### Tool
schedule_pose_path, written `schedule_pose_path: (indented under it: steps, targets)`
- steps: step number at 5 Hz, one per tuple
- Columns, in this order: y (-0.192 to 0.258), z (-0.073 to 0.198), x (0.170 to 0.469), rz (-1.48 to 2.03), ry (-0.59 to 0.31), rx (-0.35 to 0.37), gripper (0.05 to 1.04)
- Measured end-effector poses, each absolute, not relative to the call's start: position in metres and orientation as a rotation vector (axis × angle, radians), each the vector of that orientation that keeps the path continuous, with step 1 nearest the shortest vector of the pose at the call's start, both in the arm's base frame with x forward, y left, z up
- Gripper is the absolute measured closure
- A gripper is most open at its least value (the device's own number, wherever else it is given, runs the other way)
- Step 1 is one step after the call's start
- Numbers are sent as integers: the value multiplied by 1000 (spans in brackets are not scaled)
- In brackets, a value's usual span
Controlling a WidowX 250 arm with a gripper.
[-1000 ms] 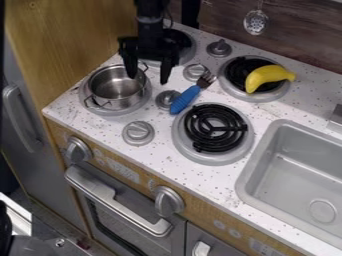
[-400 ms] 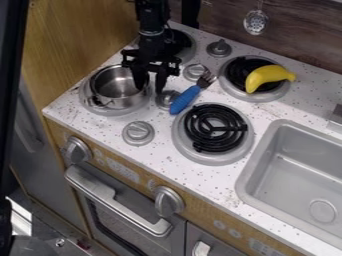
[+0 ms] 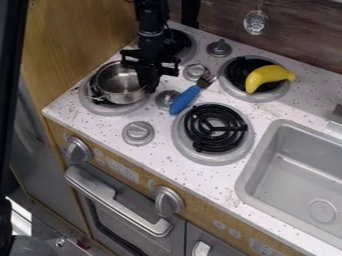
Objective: Move the silver pot to the bottom right burner
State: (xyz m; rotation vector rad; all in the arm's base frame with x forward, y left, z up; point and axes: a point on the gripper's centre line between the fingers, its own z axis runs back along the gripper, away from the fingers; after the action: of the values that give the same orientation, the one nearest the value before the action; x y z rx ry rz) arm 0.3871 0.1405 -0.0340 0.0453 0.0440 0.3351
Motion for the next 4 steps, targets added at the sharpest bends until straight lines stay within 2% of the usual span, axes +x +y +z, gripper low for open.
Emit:
schedule_pose_path:
  steps: [1, 3, 4]
  targets:
    - [130, -28, 384, 293, 9, 67, 1004]
    - [51, -16, 381, 89, -27, 80, 1019]
    - [15, -21, 372, 23, -28, 94, 1019]
